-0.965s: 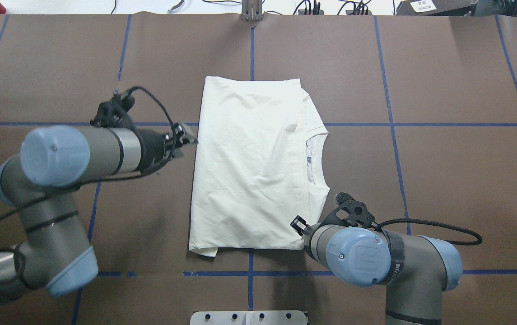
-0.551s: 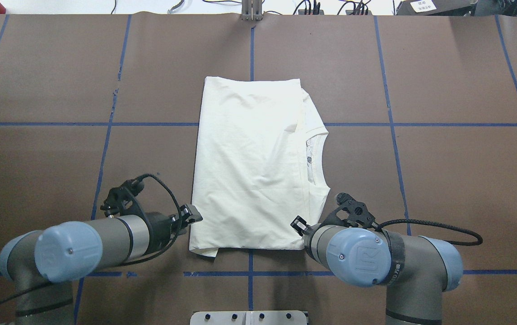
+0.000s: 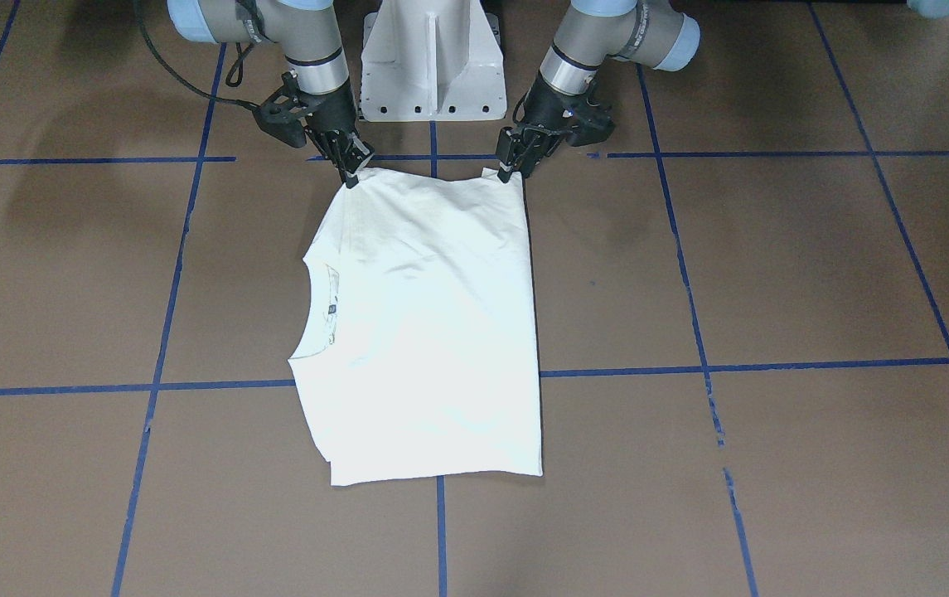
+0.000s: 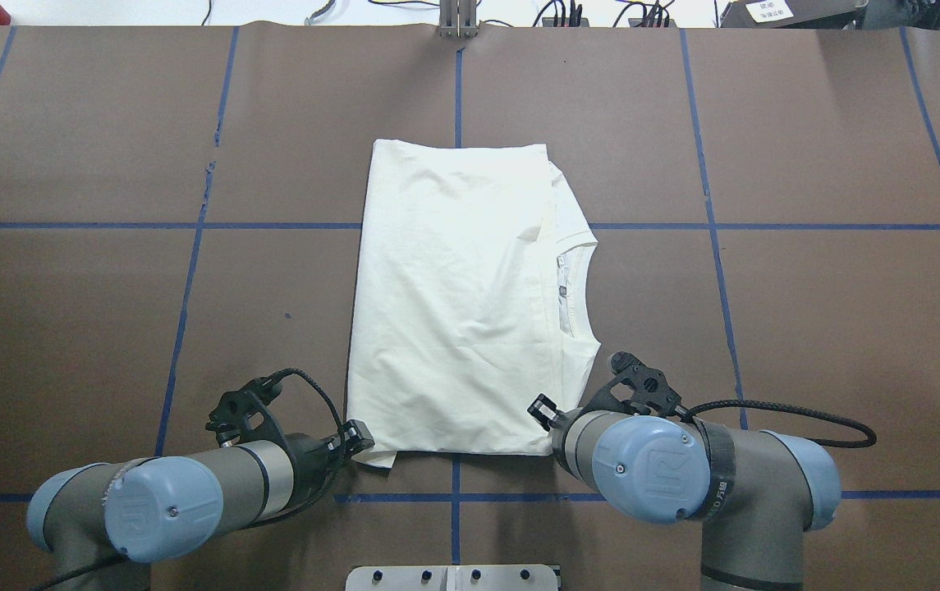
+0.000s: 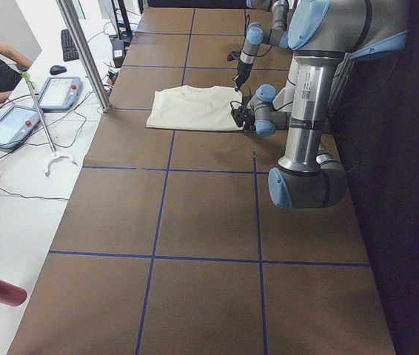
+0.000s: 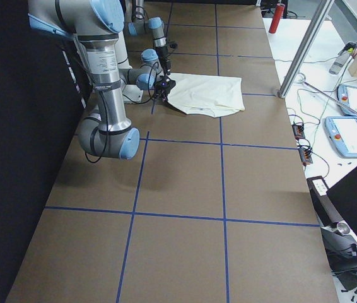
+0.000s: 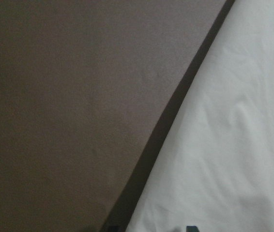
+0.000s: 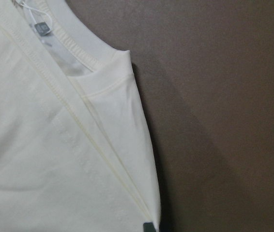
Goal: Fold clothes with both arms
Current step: 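Move the left gripper to the shirt's near corner beside the right gripper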
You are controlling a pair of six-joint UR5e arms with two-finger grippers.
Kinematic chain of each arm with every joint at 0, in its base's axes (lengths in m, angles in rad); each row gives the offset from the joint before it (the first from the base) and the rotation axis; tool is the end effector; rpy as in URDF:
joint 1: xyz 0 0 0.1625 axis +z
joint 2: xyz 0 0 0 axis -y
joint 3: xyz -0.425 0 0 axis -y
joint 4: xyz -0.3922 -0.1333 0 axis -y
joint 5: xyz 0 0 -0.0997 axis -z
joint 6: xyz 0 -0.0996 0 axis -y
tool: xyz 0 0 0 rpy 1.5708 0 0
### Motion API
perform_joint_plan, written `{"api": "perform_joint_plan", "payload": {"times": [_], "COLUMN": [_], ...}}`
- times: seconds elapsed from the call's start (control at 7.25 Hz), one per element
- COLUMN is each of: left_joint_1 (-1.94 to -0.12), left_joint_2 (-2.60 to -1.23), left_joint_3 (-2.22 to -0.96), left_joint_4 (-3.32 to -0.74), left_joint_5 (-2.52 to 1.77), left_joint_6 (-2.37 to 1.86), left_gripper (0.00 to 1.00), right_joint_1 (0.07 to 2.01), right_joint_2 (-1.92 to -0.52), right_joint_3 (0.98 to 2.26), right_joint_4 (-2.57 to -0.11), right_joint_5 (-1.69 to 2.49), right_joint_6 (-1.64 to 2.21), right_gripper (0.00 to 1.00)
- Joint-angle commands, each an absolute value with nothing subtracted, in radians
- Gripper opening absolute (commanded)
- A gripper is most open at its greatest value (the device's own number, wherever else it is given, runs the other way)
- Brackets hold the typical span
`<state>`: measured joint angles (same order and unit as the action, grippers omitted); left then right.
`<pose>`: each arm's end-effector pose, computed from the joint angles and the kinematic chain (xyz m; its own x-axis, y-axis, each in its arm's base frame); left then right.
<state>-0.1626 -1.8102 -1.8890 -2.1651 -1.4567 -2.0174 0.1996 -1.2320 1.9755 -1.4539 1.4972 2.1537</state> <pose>0.5337 -0.2341 0.3170 0.2482 -0.4756 -0.8439 0.4110 0.8406 -0.3528 -0.5311 -0.2509 0.2871 0.3947 0.6399 0.6593 -0.5625 0.7357 -0.3773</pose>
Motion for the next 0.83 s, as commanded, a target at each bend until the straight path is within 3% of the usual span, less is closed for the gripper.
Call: {"api": "perform_joint_plan", "payload": {"times": [0.0,0.14,0.69], "left_joint_1": [-0.161,-0.161,-0.138], "left_joint_2": [-1.813,-1.809,-1.801], "left_joint_3": [-1.887,-1.887,-1.992], "left_joint_4": [-2.164,-2.164,-2.148], "left_joint_5": [-1.453,-1.453,-1.398], "left_joint_6": [-2.02,-2.025,-2.048], "left_gripper": [0.36,0.01,0.0], "right_joint_1": [0.199,0.199,0.199], "right_joint_2": [-1.232,-1.233,-1.235], "right_joint_3": [1.977,1.977,2.0], "right_joint_4": [-1.454,-1.454,-1.454], "right_joint_5": [1.497,1.497,1.497], "right_joint_6": [2.154,2.154,2.155], "right_gripper": [0.0,0.0,0.0]}}
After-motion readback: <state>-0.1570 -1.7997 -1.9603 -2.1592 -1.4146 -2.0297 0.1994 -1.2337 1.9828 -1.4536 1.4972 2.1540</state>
